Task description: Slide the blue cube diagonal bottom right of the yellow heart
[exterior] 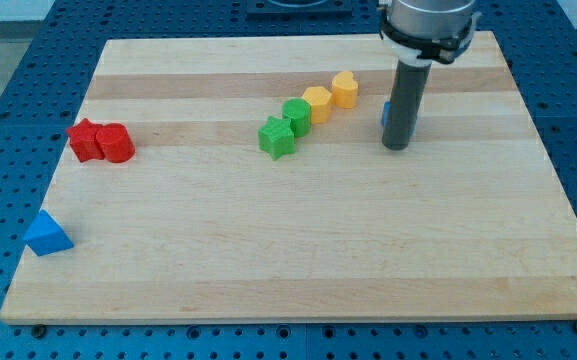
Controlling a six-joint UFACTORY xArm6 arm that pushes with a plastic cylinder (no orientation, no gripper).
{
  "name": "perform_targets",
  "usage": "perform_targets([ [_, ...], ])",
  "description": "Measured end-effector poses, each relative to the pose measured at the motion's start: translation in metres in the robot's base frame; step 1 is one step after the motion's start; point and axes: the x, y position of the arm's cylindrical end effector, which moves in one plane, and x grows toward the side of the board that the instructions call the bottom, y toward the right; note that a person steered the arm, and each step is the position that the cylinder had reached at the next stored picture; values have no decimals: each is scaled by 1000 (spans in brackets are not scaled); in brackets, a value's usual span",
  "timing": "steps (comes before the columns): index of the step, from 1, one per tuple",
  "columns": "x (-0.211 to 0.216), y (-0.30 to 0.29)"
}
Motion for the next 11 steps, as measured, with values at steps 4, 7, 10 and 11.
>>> perform_targets([
  [4, -17, 73],
  [7, -71, 98],
  [10, -73, 44],
  [11, -73, 22],
])
